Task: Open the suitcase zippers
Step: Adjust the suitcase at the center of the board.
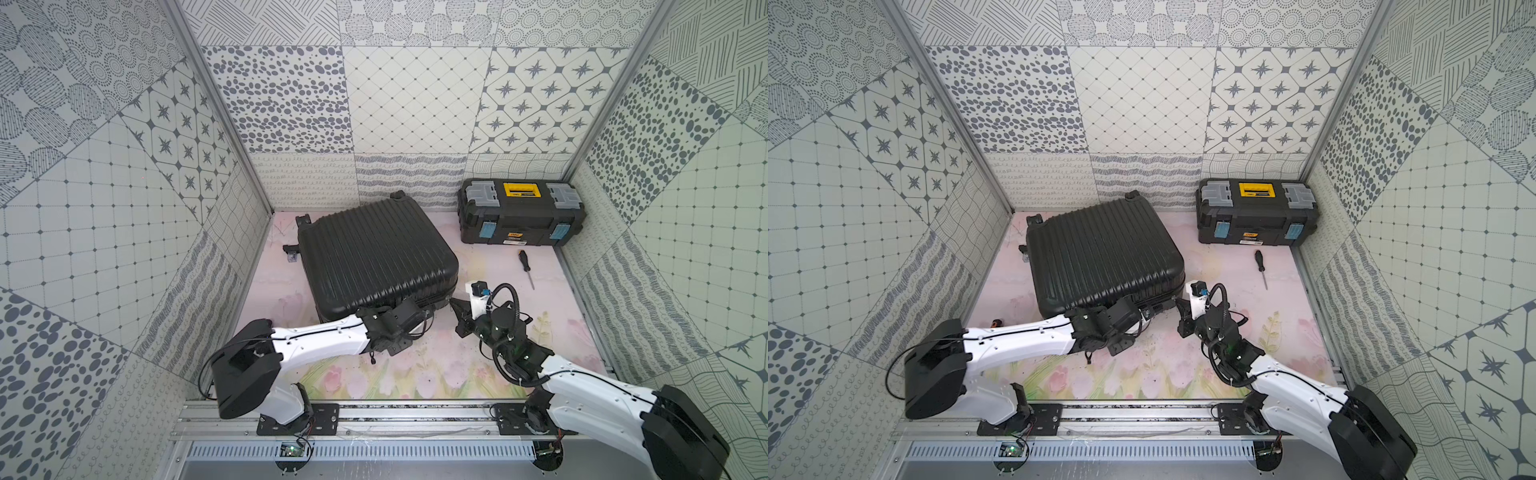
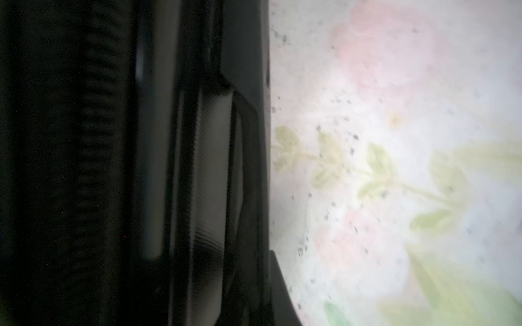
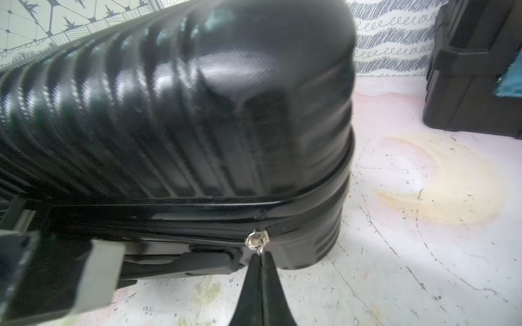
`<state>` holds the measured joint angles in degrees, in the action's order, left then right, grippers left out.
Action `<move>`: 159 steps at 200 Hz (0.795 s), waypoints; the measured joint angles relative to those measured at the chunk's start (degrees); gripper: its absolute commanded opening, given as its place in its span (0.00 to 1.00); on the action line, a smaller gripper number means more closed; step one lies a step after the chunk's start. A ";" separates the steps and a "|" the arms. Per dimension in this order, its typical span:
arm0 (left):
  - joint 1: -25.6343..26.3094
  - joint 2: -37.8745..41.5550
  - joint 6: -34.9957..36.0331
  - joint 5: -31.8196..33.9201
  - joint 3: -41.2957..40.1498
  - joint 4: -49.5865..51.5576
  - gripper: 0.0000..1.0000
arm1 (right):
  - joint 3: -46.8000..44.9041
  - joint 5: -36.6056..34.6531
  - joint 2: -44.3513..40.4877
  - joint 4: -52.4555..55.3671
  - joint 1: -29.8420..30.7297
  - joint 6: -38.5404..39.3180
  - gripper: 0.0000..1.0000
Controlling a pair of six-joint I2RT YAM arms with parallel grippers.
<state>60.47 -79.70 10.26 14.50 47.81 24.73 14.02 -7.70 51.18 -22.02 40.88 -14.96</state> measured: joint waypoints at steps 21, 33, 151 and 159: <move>0.22 6.51 3.96 -1.95 -4.20 -0.02 0.00 | -0.55 -1.31 -5.27 4.39 0.39 -0.35 0.00; 0.31 9.09 5.86 -2.67 -5.68 0.02 0.00 | -0.66 -1.49 -7.43 6.54 0.59 -1.16 0.00; 0.31 23.74 18.29 -6.36 -12.66 4.07 0.00 | -1.09 -3.87 -19.37 20.28 8.68 -2.49 0.00; 0.33 24.83 18.84 -6.49 -12.92 4.74 0.00 | -0.92 -3.82 -20.50 21.68 9.66 -2.49 0.00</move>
<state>60.80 -54.87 29.10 8.01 34.89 29.47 13.10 -11.53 30.68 -0.34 50.54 -17.45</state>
